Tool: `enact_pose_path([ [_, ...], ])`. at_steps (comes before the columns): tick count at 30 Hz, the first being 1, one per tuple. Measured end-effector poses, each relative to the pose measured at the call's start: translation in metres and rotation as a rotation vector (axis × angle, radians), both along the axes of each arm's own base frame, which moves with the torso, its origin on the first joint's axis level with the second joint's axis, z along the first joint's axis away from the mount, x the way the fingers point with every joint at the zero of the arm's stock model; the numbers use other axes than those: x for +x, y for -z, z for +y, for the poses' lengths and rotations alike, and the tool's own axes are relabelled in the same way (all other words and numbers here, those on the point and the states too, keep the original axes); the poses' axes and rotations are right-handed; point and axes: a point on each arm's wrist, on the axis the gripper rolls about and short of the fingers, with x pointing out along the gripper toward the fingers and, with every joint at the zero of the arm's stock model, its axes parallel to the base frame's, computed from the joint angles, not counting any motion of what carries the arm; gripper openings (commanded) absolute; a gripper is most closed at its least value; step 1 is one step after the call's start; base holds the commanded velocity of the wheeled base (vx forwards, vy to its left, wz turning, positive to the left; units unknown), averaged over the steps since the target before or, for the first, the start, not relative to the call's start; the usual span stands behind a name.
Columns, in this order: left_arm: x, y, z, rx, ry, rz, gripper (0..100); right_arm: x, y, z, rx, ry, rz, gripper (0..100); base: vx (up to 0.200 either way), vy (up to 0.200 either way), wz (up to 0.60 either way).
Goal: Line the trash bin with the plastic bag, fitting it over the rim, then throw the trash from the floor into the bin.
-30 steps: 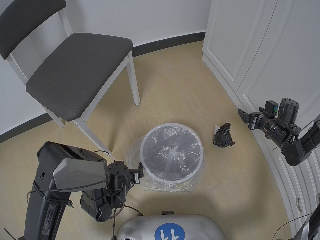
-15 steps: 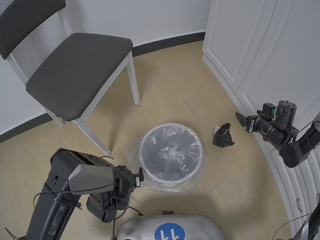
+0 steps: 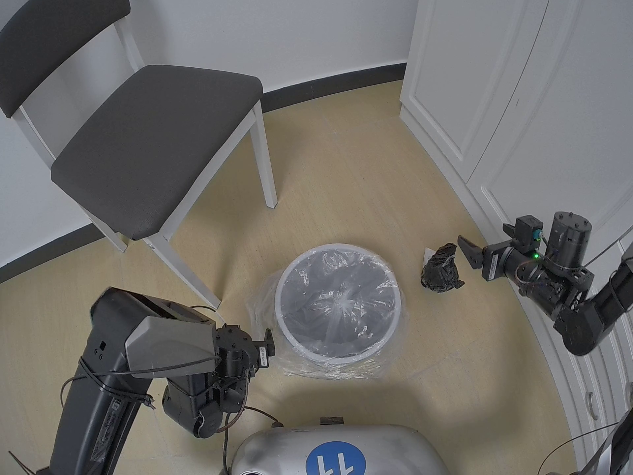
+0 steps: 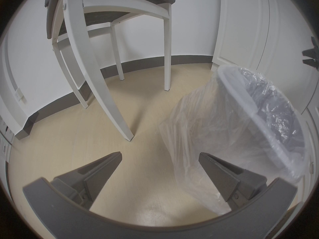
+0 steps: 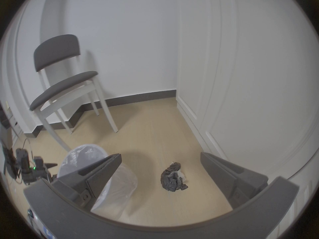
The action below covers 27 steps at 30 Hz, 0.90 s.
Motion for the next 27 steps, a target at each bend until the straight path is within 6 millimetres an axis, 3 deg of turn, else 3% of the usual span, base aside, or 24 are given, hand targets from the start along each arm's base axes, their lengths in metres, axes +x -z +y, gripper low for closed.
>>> enact_pose_path([
  [7, -0.015, -0.025, 0.009, 0.014, 0.042, 0.011, 100, -0.059, -0.007, 0.018, -0.129, -0.046, -0.094, 100, 0.0, 0.0, 0.0],
  [14, -0.032, -0.058, 0.021, 0.03, 0.064, -0.003, 100, -0.098, -0.018, 0.038, -0.184, -0.002, -0.148, 100, 0.0, 0.0, 0.0],
  [20, -0.054, -0.099, 0.031, 0.014, 0.091, -0.054, 100, -0.118, -0.018, 0.041, -0.213, 0.014, -0.148, 100, 0.0, 0.0, 0.0],
  [27, -0.096, -0.154, 0.043, -0.038, 0.173, -0.159, 100, -0.131, -0.013, 0.035, -0.209, 0.033, -0.127, 100, 0.0, 0.0, 0.0],
])
